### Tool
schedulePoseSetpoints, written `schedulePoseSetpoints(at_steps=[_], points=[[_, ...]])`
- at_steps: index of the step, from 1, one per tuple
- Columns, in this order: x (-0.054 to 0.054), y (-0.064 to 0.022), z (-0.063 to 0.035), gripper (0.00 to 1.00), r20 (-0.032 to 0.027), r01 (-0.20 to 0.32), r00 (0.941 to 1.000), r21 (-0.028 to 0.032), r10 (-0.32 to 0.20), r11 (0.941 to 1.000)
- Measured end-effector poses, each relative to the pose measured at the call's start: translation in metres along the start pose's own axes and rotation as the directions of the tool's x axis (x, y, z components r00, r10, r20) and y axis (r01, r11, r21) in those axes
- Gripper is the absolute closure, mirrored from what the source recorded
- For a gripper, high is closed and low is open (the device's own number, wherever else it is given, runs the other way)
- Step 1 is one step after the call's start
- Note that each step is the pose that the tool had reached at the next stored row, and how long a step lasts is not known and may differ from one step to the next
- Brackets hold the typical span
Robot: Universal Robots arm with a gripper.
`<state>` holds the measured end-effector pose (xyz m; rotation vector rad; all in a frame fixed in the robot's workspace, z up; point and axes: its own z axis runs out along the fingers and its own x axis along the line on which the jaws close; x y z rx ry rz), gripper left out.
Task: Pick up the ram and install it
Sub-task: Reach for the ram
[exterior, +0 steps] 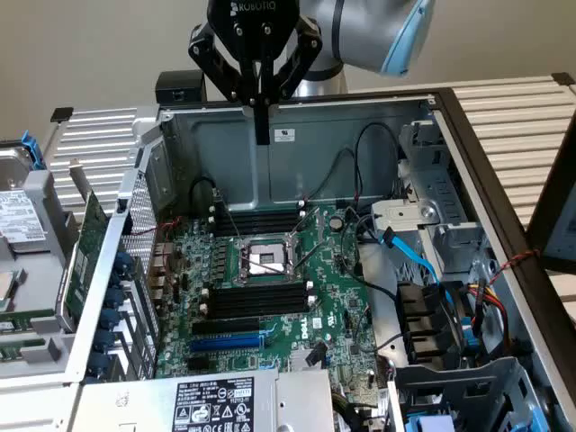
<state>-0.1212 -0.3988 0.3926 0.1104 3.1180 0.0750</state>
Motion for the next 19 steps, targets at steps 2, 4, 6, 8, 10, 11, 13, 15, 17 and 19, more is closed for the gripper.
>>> schedulePoseSetpoints(at_steps=[2, 4, 6, 8, 10, 11, 13, 15, 17, 19], points=[[0.0, 0.0, 0.0, 0.89, 0.0, 0.0, 1.0, 0.0, 0.0, 1.0], [0.0, 0.0, 0.0, 0.89, 0.0, 0.0, 1.0, 0.0, 0.0, 1.0], [0.0, 0.0, 0.0, 0.89, 0.0, 0.0, 1.0, 0.0, 0.0, 1.0], [0.0, 0.0, 0.0, 0.89, 0.0, 0.0, 1.0, 0.0, 0.0, 1.0], [0.0, 0.0, 0.0, 0.89, 0.0, 0.0, 1.0, 0.0001, 0.0, 1.0], [0.0, 0.0, 0.0, 0.89, 0.0, 0.0, 1.0, 0.0, 0.0, 1.0], [0.001, 0.0, 0.0, 0.89, 0.0, 0.0, 1.0, 0.0001, 0.0, 1.0], [0.002, -0.0003, -0.0001, 0.89, -0.0001, 0.0, 1.0, 0.0001, 0.0, 1.0], [0.006, -0.0006, -0.0001, 0.89, 0.0, 0.0, 1.0, 0.0001, 0.0, 1.0], [0.012, -0.0011, -0.0002, 0.89, 0.0, 0.0, 1.0, 0.0001, 0.0, 1.0]])
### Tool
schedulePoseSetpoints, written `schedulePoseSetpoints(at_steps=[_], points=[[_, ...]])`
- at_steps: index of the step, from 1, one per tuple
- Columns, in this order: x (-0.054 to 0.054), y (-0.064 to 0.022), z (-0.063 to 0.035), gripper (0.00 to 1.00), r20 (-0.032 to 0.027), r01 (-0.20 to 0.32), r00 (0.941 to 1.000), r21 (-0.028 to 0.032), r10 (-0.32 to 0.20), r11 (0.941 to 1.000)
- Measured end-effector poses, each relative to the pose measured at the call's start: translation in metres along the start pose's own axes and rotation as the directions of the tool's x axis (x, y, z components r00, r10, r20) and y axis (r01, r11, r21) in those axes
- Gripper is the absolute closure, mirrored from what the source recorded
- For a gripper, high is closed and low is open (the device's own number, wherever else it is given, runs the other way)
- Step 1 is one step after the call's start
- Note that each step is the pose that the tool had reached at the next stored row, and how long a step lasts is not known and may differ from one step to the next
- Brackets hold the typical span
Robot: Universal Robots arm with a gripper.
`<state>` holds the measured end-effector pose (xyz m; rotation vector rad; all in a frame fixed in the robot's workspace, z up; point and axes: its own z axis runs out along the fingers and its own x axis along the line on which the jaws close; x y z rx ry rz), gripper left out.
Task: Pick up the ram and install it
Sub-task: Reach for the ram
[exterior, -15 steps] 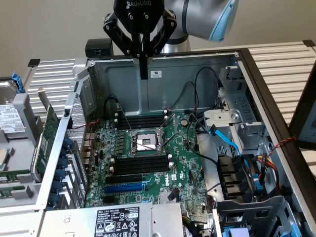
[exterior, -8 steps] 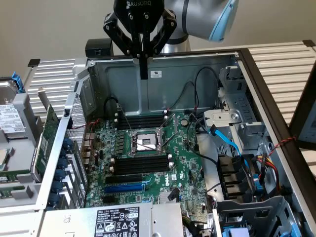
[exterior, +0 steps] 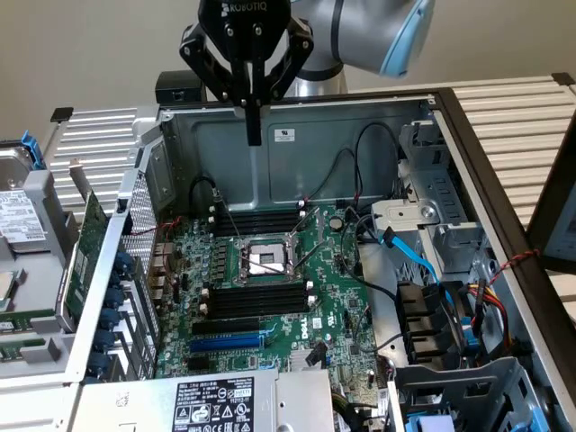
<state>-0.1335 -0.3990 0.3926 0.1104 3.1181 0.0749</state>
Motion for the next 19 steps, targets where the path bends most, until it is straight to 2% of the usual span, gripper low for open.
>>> schedulePoseSetpoints(at_steps=[19], points=[[0.086, -0.0078, -0.0012, 0.89, -0.0002, 0.0, 1.0, -0.0001, 0.0, 1.0]])
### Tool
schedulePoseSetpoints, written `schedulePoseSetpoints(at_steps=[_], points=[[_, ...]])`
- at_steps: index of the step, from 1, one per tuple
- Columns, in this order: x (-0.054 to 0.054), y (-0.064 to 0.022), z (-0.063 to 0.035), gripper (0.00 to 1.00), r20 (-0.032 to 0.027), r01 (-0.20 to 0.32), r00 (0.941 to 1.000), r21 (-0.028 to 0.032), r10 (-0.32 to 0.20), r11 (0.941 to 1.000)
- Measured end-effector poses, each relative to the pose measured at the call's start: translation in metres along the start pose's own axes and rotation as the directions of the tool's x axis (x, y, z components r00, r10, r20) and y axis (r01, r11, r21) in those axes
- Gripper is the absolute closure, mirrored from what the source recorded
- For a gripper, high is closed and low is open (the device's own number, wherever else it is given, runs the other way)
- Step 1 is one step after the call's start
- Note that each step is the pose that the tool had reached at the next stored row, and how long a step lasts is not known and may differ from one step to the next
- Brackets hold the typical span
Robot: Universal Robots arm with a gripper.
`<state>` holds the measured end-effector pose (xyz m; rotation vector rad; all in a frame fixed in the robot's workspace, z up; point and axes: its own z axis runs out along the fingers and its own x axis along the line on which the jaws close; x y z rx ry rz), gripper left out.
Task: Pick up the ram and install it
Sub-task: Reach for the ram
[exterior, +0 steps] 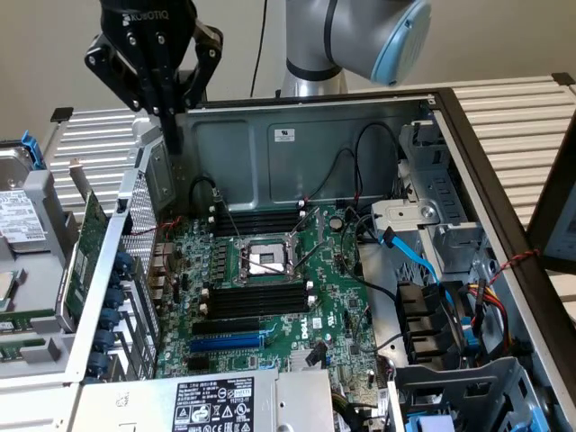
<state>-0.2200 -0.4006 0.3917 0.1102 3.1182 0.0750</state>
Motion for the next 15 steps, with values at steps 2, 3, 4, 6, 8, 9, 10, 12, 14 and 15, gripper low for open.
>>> schedulePoseSetpoints(at_steps=[2, 3, 4, 6, 8, 9, 10, 12, 14, 15], points=[[0.009, -0.001, -0.0001, 0.89, 0.0, 0.0, 1.0, -0.0001, 0.0, 1.0], [0.014, -0.0016, -0.0001, 0.89, 0.0, 0.0, 1.0, -0.0001, 0.0, 1.0], [0.018, -0.0022, -0.0002, 0.89, 0.0, 0.0, 1.0, -0.0002, 0.0, 1.0], [0.027, -0.0034, -0.0002, 0.89, -0.0001, 0.0, 1.0, -0.0005, 0.0, 1.0], [0.036, -0.0047, -0.0002, 0.89, 0.0, 0.0, 1.0, -0.0008, 0.0, 1.0], [0.041, -0.0053, -0.0003, 0.89, 0.0, 0.0, 1.0, -0.001, 0.0, 1.0], [0.045, -0.006, -0.0003, 0.89, -0.0001, 0.0, 1.0, -0.0012, 0.0, 1.0], [0.054, -0.0075, -0.0004, 0.89, -0.0001, 0.0, 1.0, -0.0018, 0.0, 1.0], [0.063, -0.009, -0.0005, 0.89, -0.0002, 0.0, 1.0, -0.0025, 0.0, 1.0], [0.068, -0.0098, -0.0006, 0.89, -0.0003, 0.0, 1.0, -0.0029, 0.0, 1.0]])
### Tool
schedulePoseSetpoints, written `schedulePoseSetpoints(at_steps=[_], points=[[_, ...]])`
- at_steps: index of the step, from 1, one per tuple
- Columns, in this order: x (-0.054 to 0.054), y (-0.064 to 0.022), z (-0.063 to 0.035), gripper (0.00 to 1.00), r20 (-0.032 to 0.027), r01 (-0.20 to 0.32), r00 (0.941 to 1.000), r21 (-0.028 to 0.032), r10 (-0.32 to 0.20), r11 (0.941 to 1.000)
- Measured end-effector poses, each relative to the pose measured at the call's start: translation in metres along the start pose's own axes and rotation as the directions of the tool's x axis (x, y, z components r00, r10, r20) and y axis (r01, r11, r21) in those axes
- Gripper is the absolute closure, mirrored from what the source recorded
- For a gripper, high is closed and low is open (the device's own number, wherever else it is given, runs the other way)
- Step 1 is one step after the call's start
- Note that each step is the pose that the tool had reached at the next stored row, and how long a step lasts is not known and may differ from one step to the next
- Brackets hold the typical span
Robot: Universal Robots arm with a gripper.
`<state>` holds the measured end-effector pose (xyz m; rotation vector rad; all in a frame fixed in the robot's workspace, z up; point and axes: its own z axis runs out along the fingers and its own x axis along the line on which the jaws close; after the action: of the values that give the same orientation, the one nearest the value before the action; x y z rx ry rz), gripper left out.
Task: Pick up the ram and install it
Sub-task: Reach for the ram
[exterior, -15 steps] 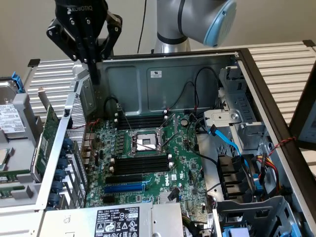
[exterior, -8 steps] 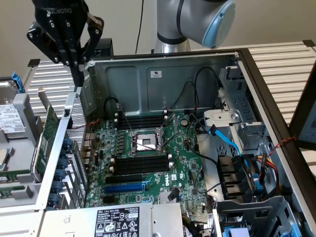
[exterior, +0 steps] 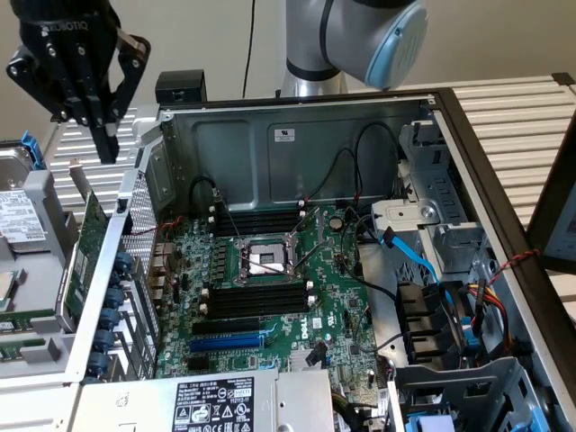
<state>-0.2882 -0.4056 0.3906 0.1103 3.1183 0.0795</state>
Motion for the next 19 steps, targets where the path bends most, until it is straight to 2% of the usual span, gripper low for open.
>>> schedulePoseSetpoints(at_steps=[11, 19], points=[[0.049, -0.0082, -0.0009, 0.89, -0.0002, 0.0, 1.0, -0.0042, 0.0, 1.0], [0.085, -0.0127, -0.0012, 0.89, -0.0003, 0.0, 1.0, -0.0049, 0.0, 1.0]])
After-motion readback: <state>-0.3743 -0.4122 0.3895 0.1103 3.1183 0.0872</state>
